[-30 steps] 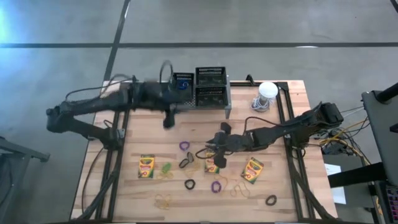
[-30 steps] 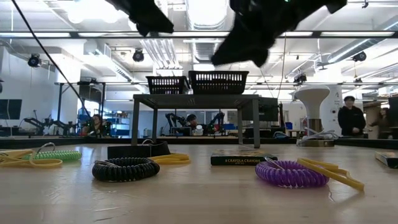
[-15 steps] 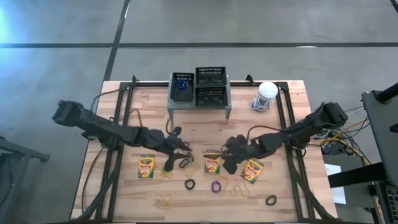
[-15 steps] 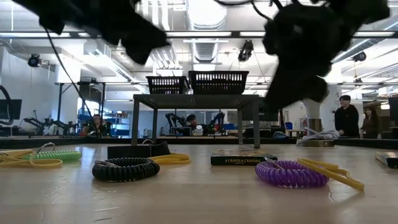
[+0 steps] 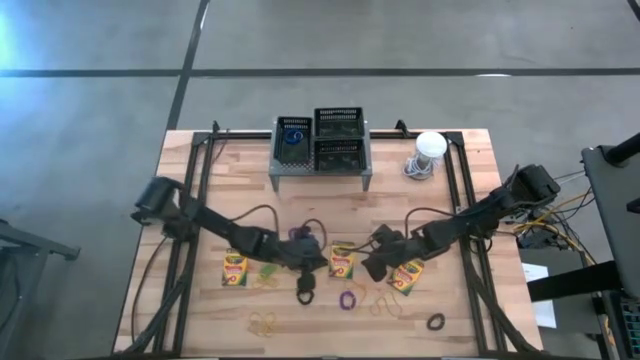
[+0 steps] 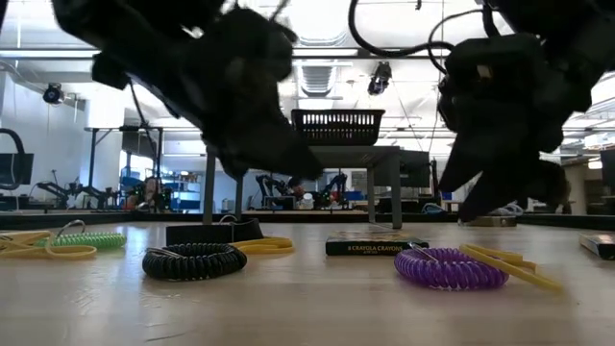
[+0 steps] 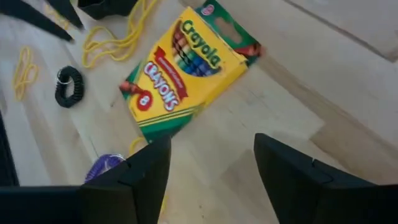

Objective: Pick & Place Office Desk Supplies
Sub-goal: Put the crayon boxes into the bottom black bin on the shelf

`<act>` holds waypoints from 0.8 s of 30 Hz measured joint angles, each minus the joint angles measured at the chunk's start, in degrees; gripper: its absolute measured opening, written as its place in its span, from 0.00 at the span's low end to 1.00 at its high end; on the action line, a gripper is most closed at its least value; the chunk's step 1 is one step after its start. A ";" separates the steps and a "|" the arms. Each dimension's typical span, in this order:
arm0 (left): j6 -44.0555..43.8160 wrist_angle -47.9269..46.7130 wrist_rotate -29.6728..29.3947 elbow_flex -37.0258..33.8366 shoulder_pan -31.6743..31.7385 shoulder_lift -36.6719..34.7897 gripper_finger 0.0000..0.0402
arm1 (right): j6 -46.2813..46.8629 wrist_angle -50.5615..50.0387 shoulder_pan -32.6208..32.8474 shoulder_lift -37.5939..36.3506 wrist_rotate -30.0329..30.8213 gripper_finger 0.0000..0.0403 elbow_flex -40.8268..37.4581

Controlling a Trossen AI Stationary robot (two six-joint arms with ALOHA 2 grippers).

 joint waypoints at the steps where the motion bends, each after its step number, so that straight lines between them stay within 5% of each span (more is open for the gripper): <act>1: -0.15 -1.02 0.28 1.41 0.23 1.22 0.05 | 0.53 1.66 -0.04 0.00 0.03 0.57 -0.70; 13: -9.20 -11.30 7.50 6.36 3.30 5.65 0.01 | 6.78 15.65 -1.04 2.87 1.31 0.57 -5.23; 24: -8.92 -9.58 8.32 5.56 3.32 5.96 0.01 | 9.86 17.78 -1.40 9.72 0.61 0.56 -2.62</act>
